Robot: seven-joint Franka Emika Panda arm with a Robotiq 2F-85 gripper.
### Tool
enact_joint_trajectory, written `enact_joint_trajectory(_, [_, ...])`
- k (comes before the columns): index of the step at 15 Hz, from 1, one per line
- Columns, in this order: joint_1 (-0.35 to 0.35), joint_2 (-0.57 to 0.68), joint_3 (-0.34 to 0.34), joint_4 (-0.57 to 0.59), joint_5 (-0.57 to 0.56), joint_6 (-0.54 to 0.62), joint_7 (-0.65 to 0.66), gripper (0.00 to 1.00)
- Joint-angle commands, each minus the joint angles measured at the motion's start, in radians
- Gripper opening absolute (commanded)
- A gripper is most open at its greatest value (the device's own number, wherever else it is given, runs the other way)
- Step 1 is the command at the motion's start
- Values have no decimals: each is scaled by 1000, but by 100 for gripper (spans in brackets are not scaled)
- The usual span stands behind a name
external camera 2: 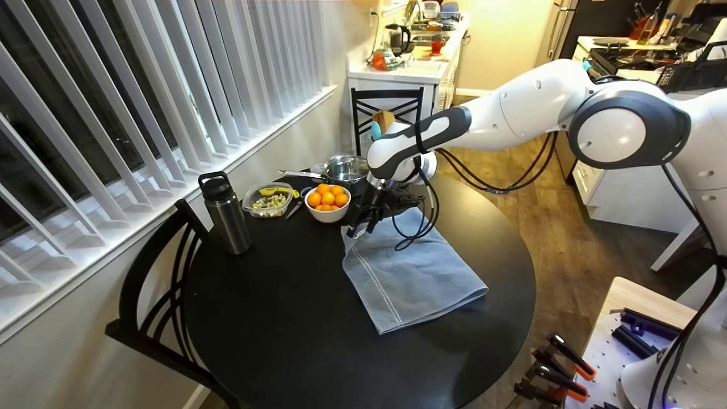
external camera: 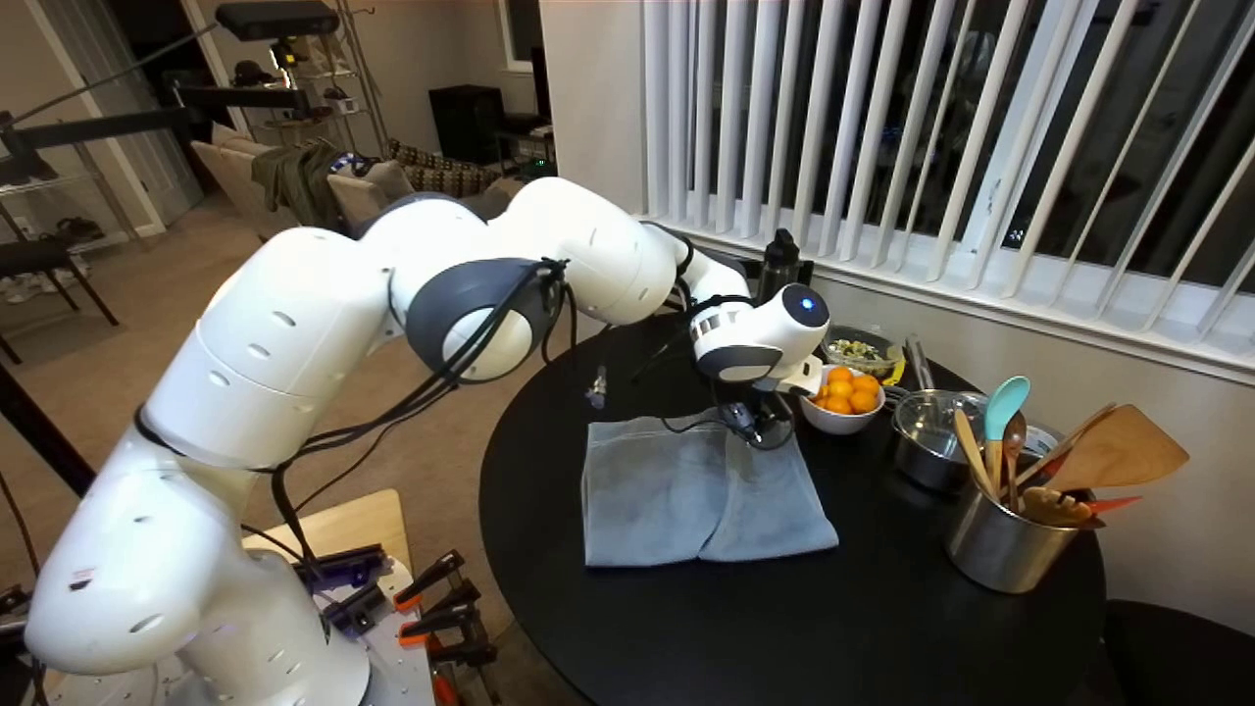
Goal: Fold the towel's length in half
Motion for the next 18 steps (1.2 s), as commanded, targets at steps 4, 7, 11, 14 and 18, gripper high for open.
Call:
enact_joint_trajectory(4, [-21,20,9,19,-18,1,37,70])
enact_joint_trajectory(7, [-27,34,10,31,-18,4,35,50])
enact_joint_trajectory(11, [-28,45,12,47,-20,6,36,23])
enact_joint_trajectory(14, [-28,47,13,52,-20,8,35,3])
enact_joint_trajectory(18, [-33,24,30,38,-13,6,12,0])
